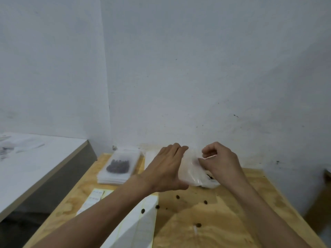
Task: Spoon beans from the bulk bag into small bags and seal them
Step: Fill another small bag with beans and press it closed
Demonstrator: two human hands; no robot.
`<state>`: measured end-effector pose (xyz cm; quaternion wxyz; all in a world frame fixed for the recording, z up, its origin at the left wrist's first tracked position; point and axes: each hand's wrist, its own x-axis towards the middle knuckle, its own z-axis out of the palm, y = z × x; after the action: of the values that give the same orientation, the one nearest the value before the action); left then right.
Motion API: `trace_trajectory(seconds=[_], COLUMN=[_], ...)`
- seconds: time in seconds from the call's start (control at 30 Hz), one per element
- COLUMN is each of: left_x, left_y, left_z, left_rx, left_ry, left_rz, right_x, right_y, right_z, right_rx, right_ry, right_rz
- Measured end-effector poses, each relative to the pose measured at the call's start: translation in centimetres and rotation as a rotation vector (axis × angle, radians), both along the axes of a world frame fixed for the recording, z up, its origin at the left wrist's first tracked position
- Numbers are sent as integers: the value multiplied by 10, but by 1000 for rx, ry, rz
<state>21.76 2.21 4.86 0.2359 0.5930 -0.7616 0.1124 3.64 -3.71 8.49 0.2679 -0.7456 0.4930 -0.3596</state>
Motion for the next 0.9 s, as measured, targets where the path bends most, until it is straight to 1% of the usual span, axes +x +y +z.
trace_trajectory(seconds=[0.07, 0.1, 0.23, 0.27, 0.3, 0.37, 0.43, 0.47, 0.57, 0.63, 0.7, 0.73, 0.8, 0.83, 0.87, 0.9], left_x=[1, 0, -5, -6, -6, -5, -4, -5, -7, -8, -9, -10, -9, -8, -8, -7], left_y=[-4, -6, -10, -11, -10, -7, -3, -1, -1, -4, -9, -12, -16, -19, -19, -21], left_z=[-3, -4, -10, -12, -14, -15, -15, -15, -16, -14, -11, -9, -4, -3, 1, 3], left_rx=[-47, -64, -199, -225, -220, -133, -15, 12, 28, 22, 2, 2, 19, 43, 85, 150], left_ry=[-56, -69, -97, -88, -76, -53, -4, 26, 109, 107, 33, -2, 6, 56, 144, 266], left_rz=[23, 31, 35, 24, 9, -14, -23, -32, -65, -51, -17, 8, 73, 111, 144, 171], right_x=[-4, -6, -11, -12, -12, -14, -13, -12, -10, -9, -6, -6, -9, -15, -23, -32], right_y=[3, 3, -7, -8, -9, -7, -5, -5, -3, -5, -7, -10, -17, -22, -31, -39], right_z=[4, 6, 7, 7, 7, 8, 8, 6, 5, 4, 2, 1, 2, 3, 2, 1], right_rx=[-124, -104, 179, 229, 283, 371, 355, 339, 372, 397, 385, 367, 276, 181, 69, -24], right_ry=[-30, -39, 58, 38, -6, -66, -21, -4, -48, -43, -23, -55, -148, -151, -74, 67], right_rz=[23, 69, 249, 288, 331, 399, 421, 418, 408, 418, 390, 357, 234, 145, 37, -75])
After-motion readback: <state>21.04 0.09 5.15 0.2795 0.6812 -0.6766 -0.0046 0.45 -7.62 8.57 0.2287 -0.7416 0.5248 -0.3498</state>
